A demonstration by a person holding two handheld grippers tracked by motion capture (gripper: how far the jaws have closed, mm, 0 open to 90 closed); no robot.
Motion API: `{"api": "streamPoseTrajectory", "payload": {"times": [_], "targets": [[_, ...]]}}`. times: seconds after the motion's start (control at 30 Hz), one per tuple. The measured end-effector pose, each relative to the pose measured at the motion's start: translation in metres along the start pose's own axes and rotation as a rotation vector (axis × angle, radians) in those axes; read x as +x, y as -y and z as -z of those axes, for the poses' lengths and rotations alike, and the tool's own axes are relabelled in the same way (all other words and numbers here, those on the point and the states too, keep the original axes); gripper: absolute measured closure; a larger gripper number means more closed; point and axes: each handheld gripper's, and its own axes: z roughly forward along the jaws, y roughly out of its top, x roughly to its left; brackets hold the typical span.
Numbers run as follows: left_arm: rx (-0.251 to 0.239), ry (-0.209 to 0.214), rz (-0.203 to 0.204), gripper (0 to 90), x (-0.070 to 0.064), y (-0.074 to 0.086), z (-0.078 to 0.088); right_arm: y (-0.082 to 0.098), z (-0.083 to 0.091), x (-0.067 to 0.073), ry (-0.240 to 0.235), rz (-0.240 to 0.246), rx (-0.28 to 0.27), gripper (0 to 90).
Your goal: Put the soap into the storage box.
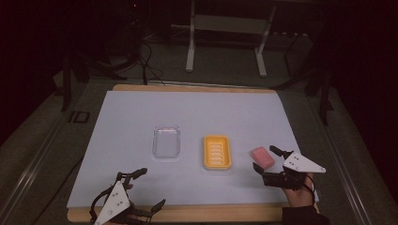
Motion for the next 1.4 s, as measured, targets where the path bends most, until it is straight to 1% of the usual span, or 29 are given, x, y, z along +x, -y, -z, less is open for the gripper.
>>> {"api": "streamPoseTrajectory", "payload": {"times": [0.13,0.27,0.33,0.4,0.43,0.5,0.53,0.6,0.63,0.67,0.7,0.73,0.77,0.8,0.87,0.9,0.93,1.03,1.07,1.1,1.13,1.17,1.23,1.3,1.33,1.4], "targets": [[0.001,-0.001,-0.001,1.7,0.000,0.000,0.000,0.001,-0.002,-0.001,-0.013,-0.004,0.017,13.2],[-0.001,-0.002,-0.001,1.7,0.000,0.000,0.001,0.002,-0.005,-0.002,-0.025,-0.030,0.033,13.3],[-0.001,-0.003,-0.001,1.7,0.000,0.000,0.001,0.002,-0.006,-0.003,-0.027,-0.033,0.038,13.3],[-0.001,-0.005,-0.002,1.7,0.000,0.000,0.001,0.003,-0.007,-0.003,-0.030,-0.037,0.051,13.3],[-0.001,-0.005,-0.002,1.7,0.001,0.000,0.001,0.002,-0.008,-0.002,-0.039,-0.044,0.081,13.3],[-0.001,-0.006,-0.003,1.7,0.001,0.000,0.001,0.001,-0.008,-0.001,-0.038,-0.046,0.089,13.3],[-0.001,-0.006,-0.003,1.7,0.000,0.000,0.001,0.000,-0.009,0.000,-0.036,-0.040,0.106,13.3],[-0.003,-0.007,-0.003,1.7,0.000,0.000,0.001,-0.001,-0.012,0.003,-0.032,-0.032,0.157,13.2],[-0.003,-0.008,-0.003,1.7,0.000,0.000,0.001,-0.001,-0.012,0.003,-0.032,-0.032,0.157,13.2],[-0.004,-0.009,-0.003,1.7,0.000,0.000,0.001,-0.001,-0.013,0.003,-0.023,-0.024,0.180,13.2],[-0.004,-0.009,-0.004,1.7,0.000,0.000,0.001,0.000,-0.016,0.003,-0.003,-0.020,0.219,13.3],[-0.005,-0.009,-0.003,1.7,0.000,0.000,0.001,0.000,-0.016,0.003,-0.003,-0.020,0.219,13.3],[-0.004,-0.007,-0.004,1.7,0.000,-0.001,0.001,0.001,-0.017,0.002,0.002,-0.024,0.242,13.3],[-0.003,-0.006,-0.005,1.7,0.000,-0.001,0.001,0.003,-0.019,0.001,0.015,-0.029,0.277,13.8],[-0.002,-0.005,-0.006,1.7,-0.001,-0.001,0.001,0.004,-0.021,-0.001,0.013,-0.042,0.303,13.8],[-0.002,-0.005,-0.006,1.7,-0.001,-0.001,0.001,0.005,-0.022,-0.002,0.019,-0.048,0.328,13.8],[-0.002,-0.005,-0.006,1.7,-0.001,-0.001,0.001,0.005,-0.022,-0.003,0.025,-0.051,0.339,13.8],[-0.005,-0.007,-0.003,1.7,-0.001,-0.001,0.001,0.005,-0.022,-0.008,0.029,-0.093,0.394,13.8],[-0.003,-0.007,-0.004,1.7,-0.001,-0.001,0.001,0.005,-0.023,-0.011,0.019,-0.130,0.426,13.8],[-0.002,-0.006,-0.006,1.7,-0.001,-0.001,0.001,0.005,-0.023,-0.013,0.007,-0.158,0.445,13.8],[-0.001,-0.005,-0.006,1.7,-0.001,-0.001,0.001,0.005,-0.023,-0.015,-0.002,-0.175,0.458,13.8],[-0.002,-0.006,-0.005,1.7,-0.001,-0.001,0.001,0.004,-0.023,-0.018,0.005,-0.192,0.484,13.8],[-0.002,-0.007,-0.005,1.7,-0.001,-0.001,0.001,0.003,-0.023,-0.020,0.012,-0.197,0.517,13.9],[0.000,-0.008,-0.006,1.7,-0.001,-0.001,0.001,0.001,-0.022,-0.024,0.013,-0.223,0.571,13.9],[-0.001,-0.009,-0.006,1.7,-0.001,-0.001,0.001,0.000,-0.022,-0.026,0.013,-0.230,0.585,14.0],[-0.001,-0.010,-0.006,1.7,-0.001,-0.001,0.001,-0.001,-0.021,-0.030,-0.002,-0.260,0.635,14.0]]}}
